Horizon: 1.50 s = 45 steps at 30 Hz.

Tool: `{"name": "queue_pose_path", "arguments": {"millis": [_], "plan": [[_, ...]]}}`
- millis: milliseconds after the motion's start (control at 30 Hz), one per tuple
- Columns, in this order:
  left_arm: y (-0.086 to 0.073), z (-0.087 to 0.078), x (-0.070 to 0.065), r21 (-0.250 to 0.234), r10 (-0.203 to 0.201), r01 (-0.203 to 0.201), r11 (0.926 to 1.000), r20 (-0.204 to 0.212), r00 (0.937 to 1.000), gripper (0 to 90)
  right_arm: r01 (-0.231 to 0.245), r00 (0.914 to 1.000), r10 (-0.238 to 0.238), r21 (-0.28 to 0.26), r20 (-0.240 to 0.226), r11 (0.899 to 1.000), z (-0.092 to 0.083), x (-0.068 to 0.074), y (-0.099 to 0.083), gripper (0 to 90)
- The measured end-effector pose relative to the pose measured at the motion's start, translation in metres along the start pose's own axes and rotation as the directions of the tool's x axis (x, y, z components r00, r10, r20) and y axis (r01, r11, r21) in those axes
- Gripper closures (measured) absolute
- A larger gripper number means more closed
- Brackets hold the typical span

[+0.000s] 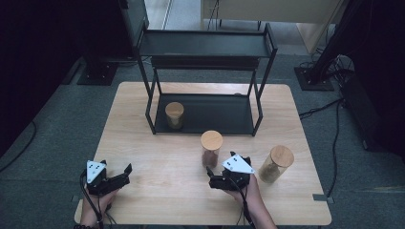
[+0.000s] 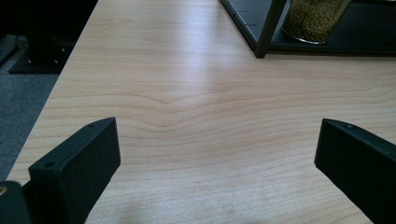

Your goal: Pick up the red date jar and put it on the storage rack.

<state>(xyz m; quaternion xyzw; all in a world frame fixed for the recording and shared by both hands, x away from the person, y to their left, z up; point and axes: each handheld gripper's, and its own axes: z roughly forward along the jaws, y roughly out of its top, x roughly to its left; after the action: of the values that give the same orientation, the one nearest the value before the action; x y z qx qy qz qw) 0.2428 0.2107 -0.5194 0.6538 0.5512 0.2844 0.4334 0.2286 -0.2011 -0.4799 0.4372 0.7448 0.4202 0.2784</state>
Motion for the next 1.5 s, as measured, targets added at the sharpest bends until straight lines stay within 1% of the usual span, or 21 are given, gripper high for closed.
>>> {"name": "queue_pose_path", "arguments": {"millis": [333,500,600,667,833,1033,1133,1333,1500], "plan": [[0.0,0.0,0.0,0.002,0.005,-0.005,1.0,0.001,1.0,0.5,-0.014,0.9999,0.014,0.005,0.007,1.0,0.01,-0.001,0.002,7.7],[0.0,0.0,0.0,0.004,0.008,-0.008,1.0,0.002,1.0,0.5,-0.012,0.9999,0.012,0.0,0.001,1.0,0.014,-0.001,0.005,11.1],[0.0,0.0,0.0,0.002,0.006,-0.006,1.0,0.002,1.0,0.5,-0.01,0.9999,0.01,0.0,-0.003,1.0,0.017,0.0,0.006,11.4],[0.0,0.0,0.0,0.002,0.005,-0.005,1.0,0.003,1.0,0.5,-0.011,0.9999,0.011,-0.001,0.0,1.0,0.019,0.001,0.007,13.9],[0.0,0.0,0.0,0.003,0.005,-0.005,1.0,0.004,1.0,0.5,-0.012,0.9999,0.012,-0.002,-0.001,1.0,0.023,0.002,0.009,14.9],[0.0,0.0,0.0,0.005,0.01,-0.01,0.9999,0.005,0.9999,0.5,-0.034,0.9994,0.034,-0.011,0.004,0.999,0.028,0.001,0.012,17.3],[0.0,0.0,0.0,0.006,0.01,-0.01,0.9999,0.006,0.9999,0.5,-0.035,0.9994,0.035,-0.01,0.001,0.999,0.03,0.001,0.013,17.8],[0.0,0.0,-0.001,0.007,0.013,-0.013,0.9999,0.005,0.9999,0.5,-0.039,0.9992,0.039,-0.015,-0.003,0.999,0.034,0.004,0.014,22.6],[0.0,0.0,-0.001,0.007,0.013,-0.013,0.9999,0.005,0.9999,0.5,-0.047,0.9989,0.047,-0.021,-0.002,0.999,0.038,0.004,0.014,23.7]]}}
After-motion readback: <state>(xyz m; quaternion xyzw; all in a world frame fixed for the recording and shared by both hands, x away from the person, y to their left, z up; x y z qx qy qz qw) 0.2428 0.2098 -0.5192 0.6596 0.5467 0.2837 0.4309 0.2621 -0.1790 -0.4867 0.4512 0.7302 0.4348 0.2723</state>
